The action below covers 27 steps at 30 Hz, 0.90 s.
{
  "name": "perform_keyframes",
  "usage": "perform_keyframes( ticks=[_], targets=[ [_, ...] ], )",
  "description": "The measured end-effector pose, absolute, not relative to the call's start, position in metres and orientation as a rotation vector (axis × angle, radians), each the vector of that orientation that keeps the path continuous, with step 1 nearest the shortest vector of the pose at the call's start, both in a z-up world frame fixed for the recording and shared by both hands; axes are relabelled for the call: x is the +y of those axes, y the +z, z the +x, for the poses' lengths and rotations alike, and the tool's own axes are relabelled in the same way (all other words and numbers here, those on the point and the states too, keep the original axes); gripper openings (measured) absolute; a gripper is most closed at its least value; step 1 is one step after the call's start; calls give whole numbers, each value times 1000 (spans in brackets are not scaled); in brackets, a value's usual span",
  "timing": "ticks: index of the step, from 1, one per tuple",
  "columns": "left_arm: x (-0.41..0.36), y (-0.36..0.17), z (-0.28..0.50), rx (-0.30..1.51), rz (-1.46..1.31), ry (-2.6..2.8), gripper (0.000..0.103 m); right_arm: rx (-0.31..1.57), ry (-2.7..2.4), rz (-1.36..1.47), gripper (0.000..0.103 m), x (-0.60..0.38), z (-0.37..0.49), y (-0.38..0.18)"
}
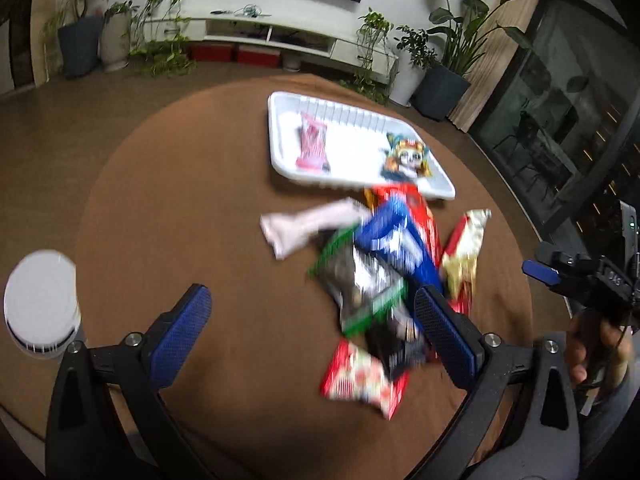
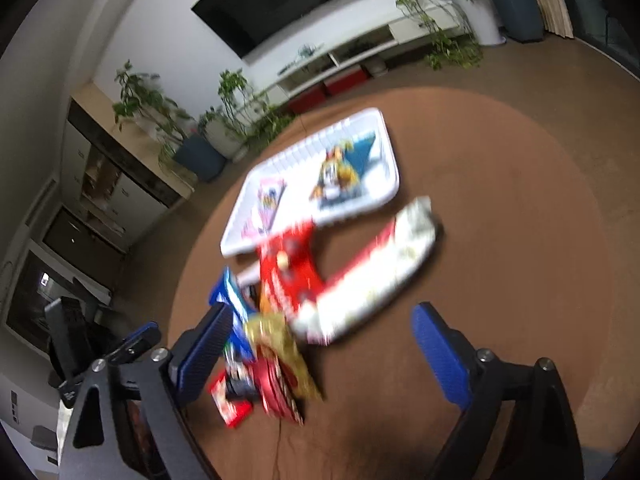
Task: Organize snacks
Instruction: 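Open both tools and withdraw from the tray, then grasp the red chocolate bar with the right tool while the left tool grasps the black snack bag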
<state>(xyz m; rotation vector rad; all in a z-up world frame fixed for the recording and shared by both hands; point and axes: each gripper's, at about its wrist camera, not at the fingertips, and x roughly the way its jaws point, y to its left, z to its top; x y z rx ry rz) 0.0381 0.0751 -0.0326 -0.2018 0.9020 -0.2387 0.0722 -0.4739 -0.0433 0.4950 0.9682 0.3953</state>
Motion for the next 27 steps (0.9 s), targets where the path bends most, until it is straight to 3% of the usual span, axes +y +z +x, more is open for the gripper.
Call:
perform_keyframes(
  ticks=[8,13,15,17,27],
  targets=[
    [44,-60,-17,969,-163,-276,103,963,384,305,69,-431,41,-44],
    [28,-69,-26,1002,-141,-292,97,995,385,321,68,-428,37,-56],
    [25,-74,-25,1021,-152,-300,80,996,386,313,67,-427,36,-57],
    [23,-79,-17,1051,-158,-305,75,993,373,285,67,-427,36,-57],
    [26,-75,-9,1016,-159,-295,75,1018,387,215,60,-408,32,-62]
  ],
)
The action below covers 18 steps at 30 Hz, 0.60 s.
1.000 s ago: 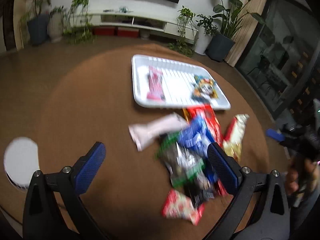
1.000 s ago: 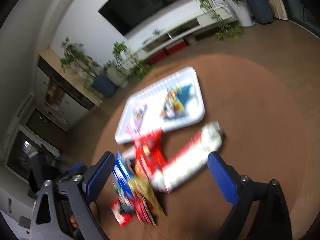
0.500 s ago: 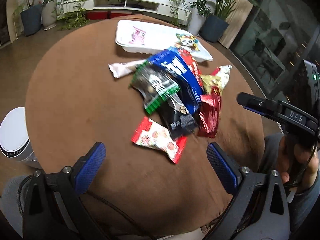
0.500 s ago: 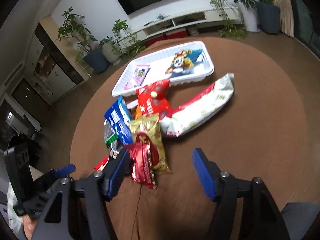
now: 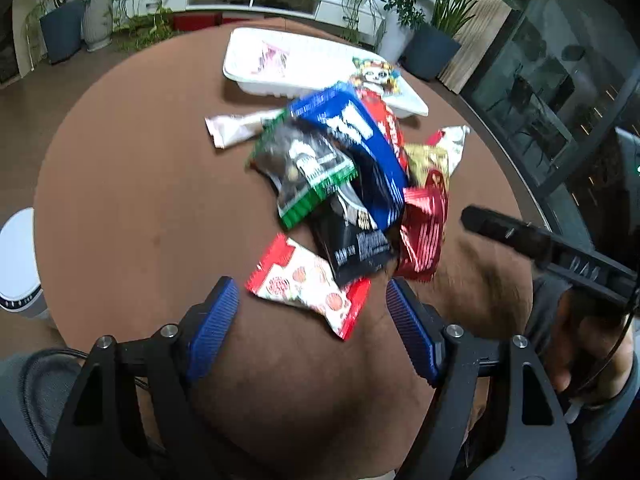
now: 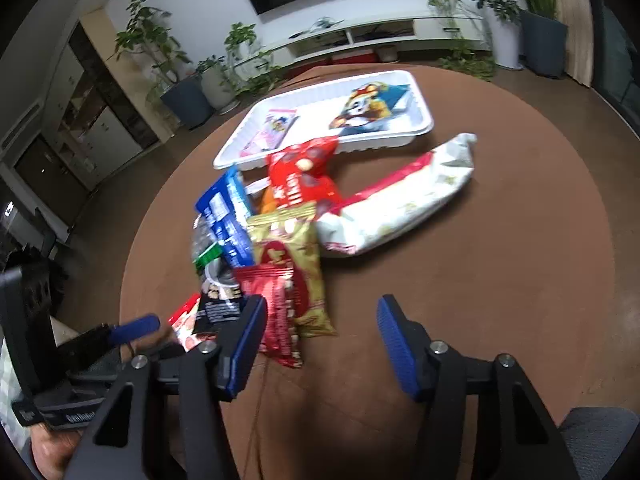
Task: Organize snacks
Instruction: 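Grasp the red chocolate bar with the right tool while the left tool grasps the black snack bag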
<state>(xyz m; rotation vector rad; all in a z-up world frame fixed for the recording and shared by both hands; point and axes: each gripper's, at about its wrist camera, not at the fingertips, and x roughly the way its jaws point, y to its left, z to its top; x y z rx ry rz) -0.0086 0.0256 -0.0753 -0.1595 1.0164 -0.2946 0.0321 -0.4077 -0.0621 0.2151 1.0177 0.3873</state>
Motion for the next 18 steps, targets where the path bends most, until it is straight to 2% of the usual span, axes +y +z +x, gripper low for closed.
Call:
perform_keyframes(
  ticks=[2,8,18],
  targets=[
    [31,-70,-9,995,-168,-297,75,1019,407,211,55,-400,31,-62],
    [40,-67,-9,978,-172,-275,75,1018,426,155,49,-375,29,-65],
    [42,-69,-14,975,-176,-267,75,1046,392,100,47,-356,38,-79]
  ],
)
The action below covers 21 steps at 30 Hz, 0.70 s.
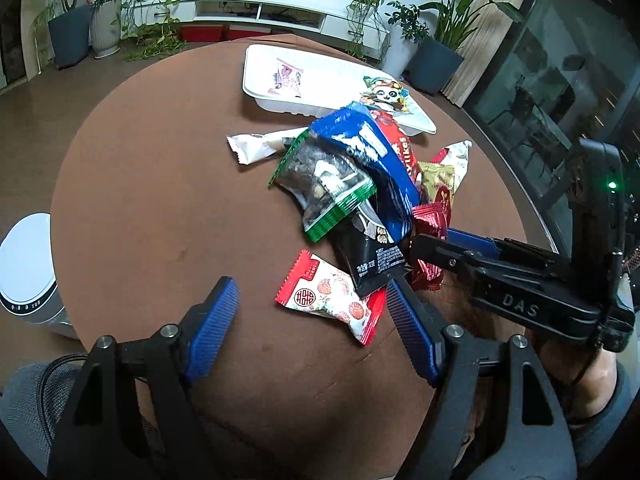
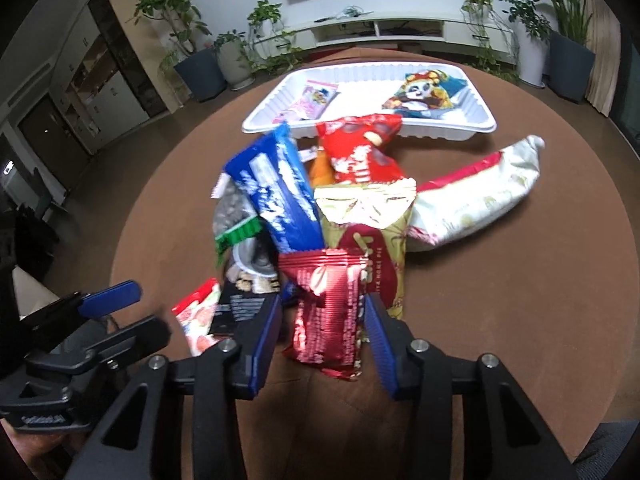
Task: Organize snacks
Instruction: 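Grasp the red chocolate bar with the right tool while the left tool grasps the black snack bag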
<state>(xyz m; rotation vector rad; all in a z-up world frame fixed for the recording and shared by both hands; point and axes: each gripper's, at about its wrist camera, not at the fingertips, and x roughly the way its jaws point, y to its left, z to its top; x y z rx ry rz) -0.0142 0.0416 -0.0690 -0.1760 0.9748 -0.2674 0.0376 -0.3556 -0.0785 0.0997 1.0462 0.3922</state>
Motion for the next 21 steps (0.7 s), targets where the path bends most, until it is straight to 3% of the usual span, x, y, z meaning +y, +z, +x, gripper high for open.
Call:
perform_keyframes(
  ticks=[6,8,13,20,21],
  targets=[
    [37,-66,-14,971,-170,-274,75,1057,390,37,47,-347,42,-83],
    [33,-63,-14,969,-159,-284,75,1075,396,18,35,-345,43,-87],
    [19,-58,-6,975,-128,-310,75,1075,413,30,24,-351,39,-87],
    [-7,-57,11,991,-77,-359,74,1066,427,99,21,-373,25,-74],
    [-8,-58,13,994,-75,-364,70,1069,429,120,21,-380,23,-72]
  ],
)
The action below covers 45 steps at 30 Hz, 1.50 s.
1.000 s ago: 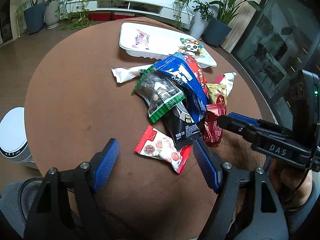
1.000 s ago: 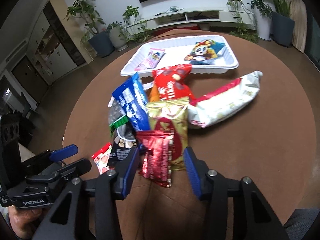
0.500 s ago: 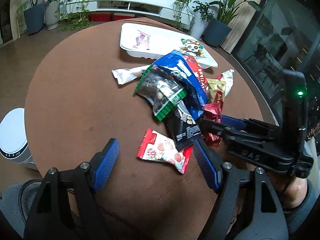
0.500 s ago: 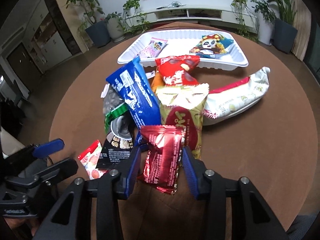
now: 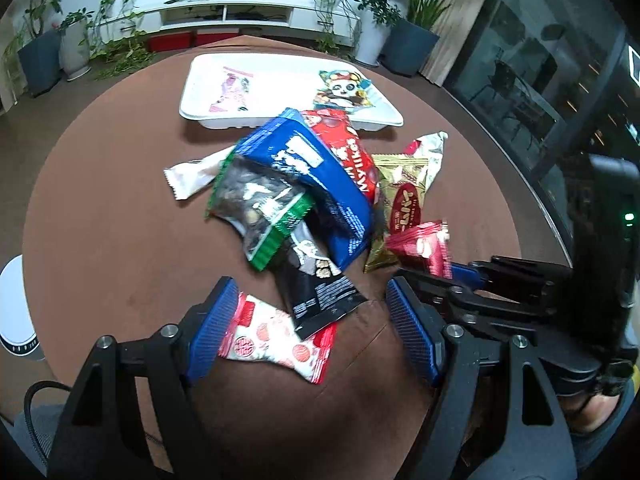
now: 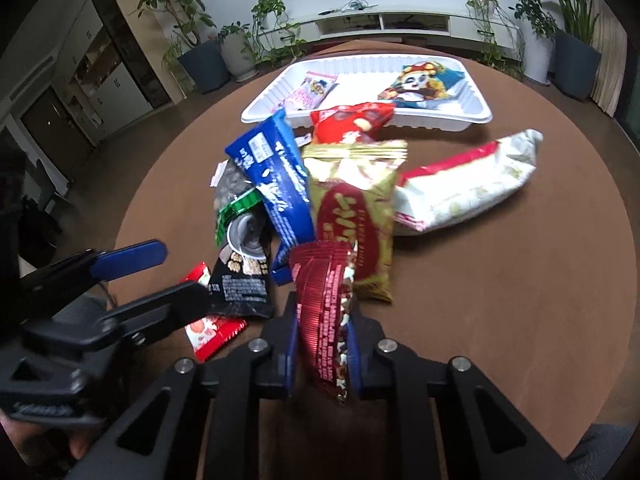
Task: Organize snacks
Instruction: 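Grasp the red chocolate bar with the right tool while the left tool grasps the black snack bag, then lift both held packets and carry them over the white tray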
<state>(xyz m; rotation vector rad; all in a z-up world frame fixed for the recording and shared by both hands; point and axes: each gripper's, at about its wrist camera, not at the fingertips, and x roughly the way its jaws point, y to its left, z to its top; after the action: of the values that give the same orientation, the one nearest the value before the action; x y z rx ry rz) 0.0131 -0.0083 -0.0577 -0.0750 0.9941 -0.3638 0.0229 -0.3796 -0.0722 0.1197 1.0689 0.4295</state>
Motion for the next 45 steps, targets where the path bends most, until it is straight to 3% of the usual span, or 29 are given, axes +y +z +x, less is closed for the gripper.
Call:
perform_keyframes(
  ticks=[3,13,15,25,30,45],
  targets=[
    [-16,-63,20,1018,-67,-375,58,1071,424,165,21,-394,21,-69],
    [-35,-87,57,1107,-27,-336,57,1058,437,205,21,-406,22,-65],
    [-37,-93,67,1117,-39,-337,48,1059,441,210,21,-408,22,-66],
    [-43,-98,83,1123,-4,-343,45,1062,445,217,21,-410,23,-67],
    [-32,-97,78,1124,-16,-366,31,1060,439,222,21,-411,24,-68],
    [-5,-79,44,1101,-104,-459,25,1056,455,223,21,-408,21,-64]
  ],
)
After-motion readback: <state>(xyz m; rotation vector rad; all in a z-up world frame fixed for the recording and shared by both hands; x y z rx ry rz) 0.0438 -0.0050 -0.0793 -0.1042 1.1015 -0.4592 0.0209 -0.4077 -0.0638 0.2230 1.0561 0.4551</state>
